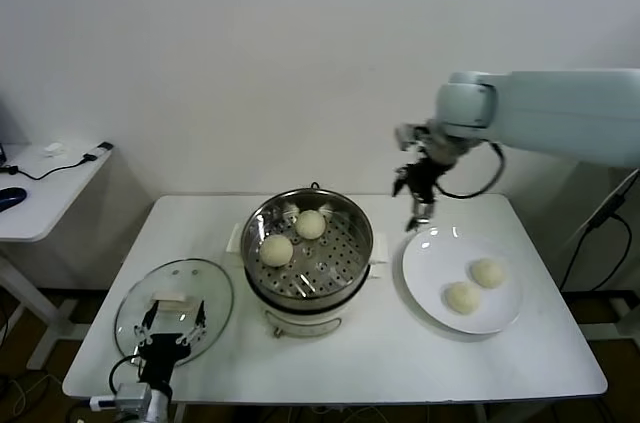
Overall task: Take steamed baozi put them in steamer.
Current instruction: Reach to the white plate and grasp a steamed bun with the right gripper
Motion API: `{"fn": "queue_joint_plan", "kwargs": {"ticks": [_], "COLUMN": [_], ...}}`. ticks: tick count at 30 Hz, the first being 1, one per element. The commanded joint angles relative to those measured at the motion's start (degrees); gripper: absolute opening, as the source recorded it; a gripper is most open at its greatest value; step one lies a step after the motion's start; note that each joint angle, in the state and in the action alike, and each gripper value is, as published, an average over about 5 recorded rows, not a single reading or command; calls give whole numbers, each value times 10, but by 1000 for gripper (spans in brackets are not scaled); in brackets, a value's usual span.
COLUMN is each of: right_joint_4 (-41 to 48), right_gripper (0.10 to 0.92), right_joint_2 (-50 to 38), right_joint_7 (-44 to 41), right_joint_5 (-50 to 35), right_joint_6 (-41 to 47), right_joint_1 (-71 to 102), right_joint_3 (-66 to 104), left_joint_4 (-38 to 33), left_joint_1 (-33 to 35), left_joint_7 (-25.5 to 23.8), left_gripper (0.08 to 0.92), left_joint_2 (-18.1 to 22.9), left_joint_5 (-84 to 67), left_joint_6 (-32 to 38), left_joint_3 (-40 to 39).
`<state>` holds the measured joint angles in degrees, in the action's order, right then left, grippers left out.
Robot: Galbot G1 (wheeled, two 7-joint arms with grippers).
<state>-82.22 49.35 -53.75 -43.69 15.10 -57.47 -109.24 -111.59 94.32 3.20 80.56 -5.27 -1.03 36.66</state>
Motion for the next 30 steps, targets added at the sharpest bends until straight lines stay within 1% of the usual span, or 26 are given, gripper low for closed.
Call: {"fn": "queue_joint_plan", "kwargs": {"ticks": [1,5,11,23,30], "right_joint_4": [-31,14,56,116,123], "right_gripper": [823,823,823,823,819], "right_joint_2": [-168,-168,-149,-110,-88], "right_joint_7": [16,27,39,64,64], "right_joint_5": [134,164,198,215,207], "right_joint_6": [-5,7,18,31,34], "right_joint_1": [97,213,311,396,399], "right_joint_3": [4,86,159,238,246], "left_joint_4": [1,0,-1,1,0], "left_joint_1": [1,5,10,16,18], "left_joint_7": [-1,-1,-1,0,1], "left_gripper": [823,823,823,823,823], "left_joint_2": [4,8,12,11,9], "left_joint_5": [4,8,10,11,10], "left_joint_6": [-1,-1,0,3,2], "left_joint_3": [1,3,7,9,11]}}
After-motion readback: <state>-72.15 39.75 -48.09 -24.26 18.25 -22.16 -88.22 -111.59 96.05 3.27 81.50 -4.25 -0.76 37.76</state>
